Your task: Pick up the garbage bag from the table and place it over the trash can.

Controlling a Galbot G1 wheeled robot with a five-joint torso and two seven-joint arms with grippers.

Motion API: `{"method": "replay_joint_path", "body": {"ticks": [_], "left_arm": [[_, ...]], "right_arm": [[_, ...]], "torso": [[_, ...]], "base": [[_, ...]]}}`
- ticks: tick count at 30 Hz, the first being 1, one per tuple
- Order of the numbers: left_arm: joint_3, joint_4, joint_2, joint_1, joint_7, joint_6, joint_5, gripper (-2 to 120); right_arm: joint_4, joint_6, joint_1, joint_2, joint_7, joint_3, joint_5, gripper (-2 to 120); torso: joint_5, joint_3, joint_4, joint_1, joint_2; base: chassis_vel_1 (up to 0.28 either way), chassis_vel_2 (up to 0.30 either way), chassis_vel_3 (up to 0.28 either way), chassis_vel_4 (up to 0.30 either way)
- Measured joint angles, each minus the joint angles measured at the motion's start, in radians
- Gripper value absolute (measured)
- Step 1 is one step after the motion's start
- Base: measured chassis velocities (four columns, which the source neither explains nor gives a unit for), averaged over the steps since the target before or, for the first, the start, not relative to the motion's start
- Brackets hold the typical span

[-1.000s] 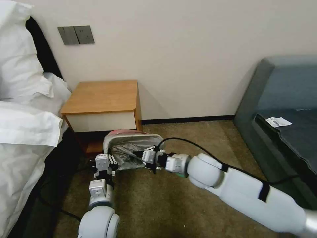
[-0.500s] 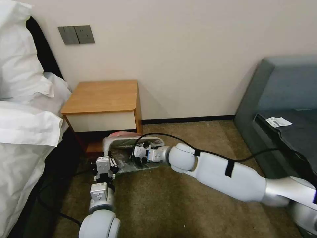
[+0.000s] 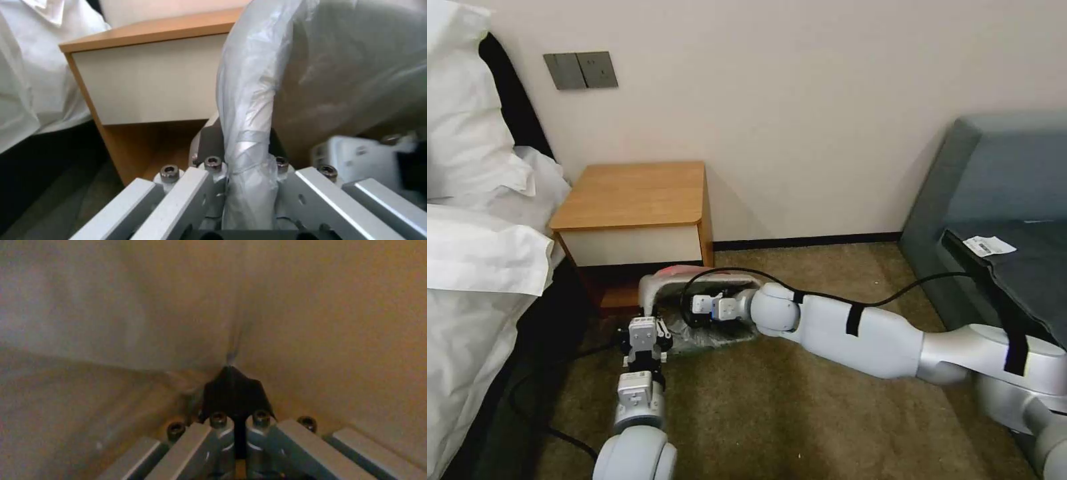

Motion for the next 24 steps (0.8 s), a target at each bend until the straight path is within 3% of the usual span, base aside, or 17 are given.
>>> {"method": "replay_joint_path", "body": {"ticks": [5, 12, 16, 24], "left_arm": [[0.013, 0.0, -0.021, 0.005, 0.0, -0.001, 0.017, 4], [0.01, 0.015, -0.024, 0.001, -0.001, -0.002, 0.021, 4], [-0.001, 0.029, -0.025, -0.007, -0.001, -0.002, 0.02, 4], [-0.033, 0.049, -0.02, -0.026, -0.006, 0.012, -0.017, 4]], "right_arm": [[-0.046, 0.009, -0.009, 0.031, 0.007, -0.005, -0.013, 0], [-0.009, 0.004, -0.012, 0.015, 0.015, 0.0, -0.004, 0], [0.056, 0.007, -0.015, -0.017, 0.021, 0.019, 0.009, 0], [0.351, -0.027, -0.056, -0.157, 0.04, 0.065, 0.106, 0]], "torso": [[0.0, 0.0, 0.0001, 0.0, 0.0], [0.0, 0.0, 0.0001, 0.0, 0.0], [-0.0001, 0.0, 0.0, 0.0, 0.0], [0.0, 0.0, 0.0, 0.0, 0.0]], "base": [[0.0, 0.0, 0.0, 0.0], [0.0, 0.0, 0.0, 0.0], [0.0, 0.0, 0.0, 0.0], [0.0, 0.0, 0.0, 0.0]]}}
